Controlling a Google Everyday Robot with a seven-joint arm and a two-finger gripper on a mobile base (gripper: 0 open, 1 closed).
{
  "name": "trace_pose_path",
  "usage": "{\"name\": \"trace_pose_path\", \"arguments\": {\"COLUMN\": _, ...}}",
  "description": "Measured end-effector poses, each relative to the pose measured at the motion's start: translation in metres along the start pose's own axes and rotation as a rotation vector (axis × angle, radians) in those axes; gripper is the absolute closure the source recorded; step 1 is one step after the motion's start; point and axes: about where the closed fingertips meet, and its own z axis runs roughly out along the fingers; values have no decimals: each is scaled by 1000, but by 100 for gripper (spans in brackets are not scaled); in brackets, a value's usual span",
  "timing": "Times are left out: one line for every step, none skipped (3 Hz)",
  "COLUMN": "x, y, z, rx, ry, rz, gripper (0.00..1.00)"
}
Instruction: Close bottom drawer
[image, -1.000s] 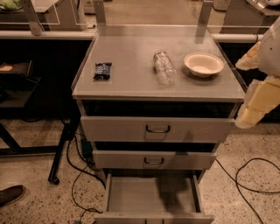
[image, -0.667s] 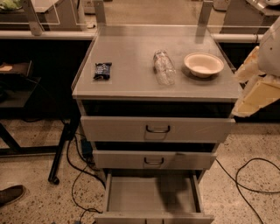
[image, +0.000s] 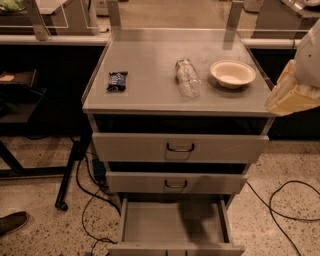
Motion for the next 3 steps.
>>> {"name": "trace_pose_path", "arguments": {"x": 0, "y": 0, "z": 0, "rx": 0, "ry": 0, "rz": 0, "gripper": 100}}
{"name": "trace_pose_path", "arguments": {"x": 5, "y": 13, "z": 20, "rx": -18, "ry": 7, "rz": 20, "gripper": 100}}
{"name": "trace_pose_path", "arguments": {"x": 15, "y": 40, "z": 71, "rx": -40, "ry": 5, "rz": 49, "gripper": 100}}
